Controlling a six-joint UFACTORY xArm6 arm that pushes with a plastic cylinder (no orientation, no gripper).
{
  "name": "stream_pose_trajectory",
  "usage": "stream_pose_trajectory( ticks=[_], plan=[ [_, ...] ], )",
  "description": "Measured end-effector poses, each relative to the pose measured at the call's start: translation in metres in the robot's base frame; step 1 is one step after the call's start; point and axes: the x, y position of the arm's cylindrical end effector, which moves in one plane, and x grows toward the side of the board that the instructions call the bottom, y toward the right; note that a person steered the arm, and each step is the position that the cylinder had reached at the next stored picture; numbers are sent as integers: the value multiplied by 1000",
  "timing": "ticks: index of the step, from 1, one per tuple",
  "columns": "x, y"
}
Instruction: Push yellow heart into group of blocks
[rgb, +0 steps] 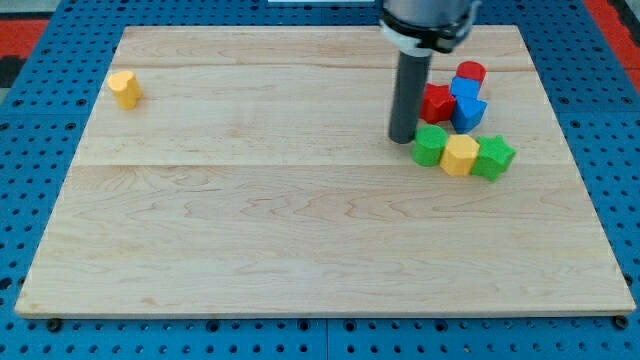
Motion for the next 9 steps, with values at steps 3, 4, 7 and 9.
stream_pose_trajectory(
  ticks=[3,4,7,9],
  plan=[
    [1,-70],
    [-13,-183],
    [-13,-412],
    [-102,-381]
  ],
)
